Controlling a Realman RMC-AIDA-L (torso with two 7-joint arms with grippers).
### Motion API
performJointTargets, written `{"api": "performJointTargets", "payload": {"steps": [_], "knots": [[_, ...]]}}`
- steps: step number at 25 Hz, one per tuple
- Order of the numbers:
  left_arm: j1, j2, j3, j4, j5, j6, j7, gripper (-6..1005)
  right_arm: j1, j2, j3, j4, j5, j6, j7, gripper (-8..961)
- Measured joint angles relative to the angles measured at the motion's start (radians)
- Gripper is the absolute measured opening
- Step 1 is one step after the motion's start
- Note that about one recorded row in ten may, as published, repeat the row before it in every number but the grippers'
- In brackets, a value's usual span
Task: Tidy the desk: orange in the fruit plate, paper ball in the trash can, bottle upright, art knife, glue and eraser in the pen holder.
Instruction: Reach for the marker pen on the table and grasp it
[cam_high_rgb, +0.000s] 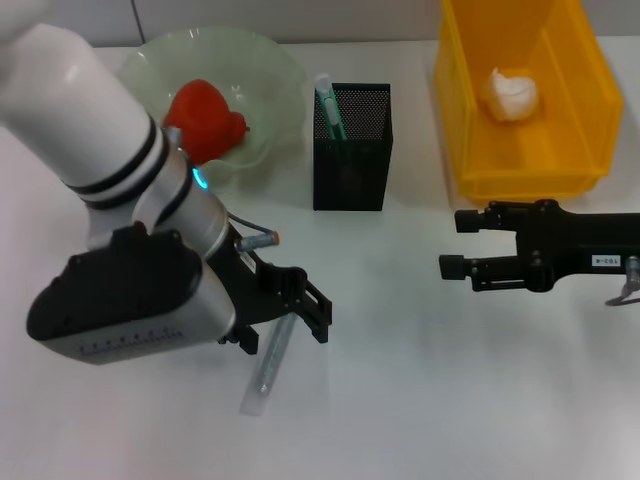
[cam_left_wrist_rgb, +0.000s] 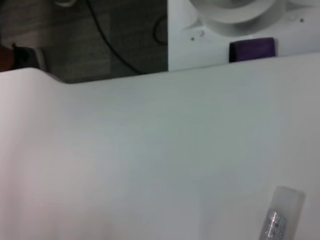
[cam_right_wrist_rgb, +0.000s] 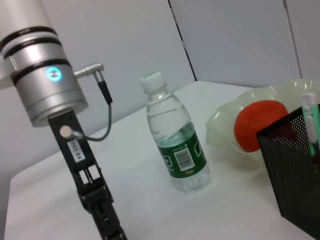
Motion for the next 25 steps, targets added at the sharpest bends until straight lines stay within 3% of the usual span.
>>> {"api": "performJointTargets", "payload": {"steps": [10,25], "knots": [[-0.038,-0.002,0.086,-0.067,0.007,-0.068,-0.033,784,-0.010,0.000,0.000,-0.006,-0.002,-0.005,-0.001,813],[-0.028,-0.001,0.159,-0.068,0.022,-0.104,-0.042,781,-0.008,0.002,-0.001,-0.007,-0.002,-0.004,-0.027,812]]}}
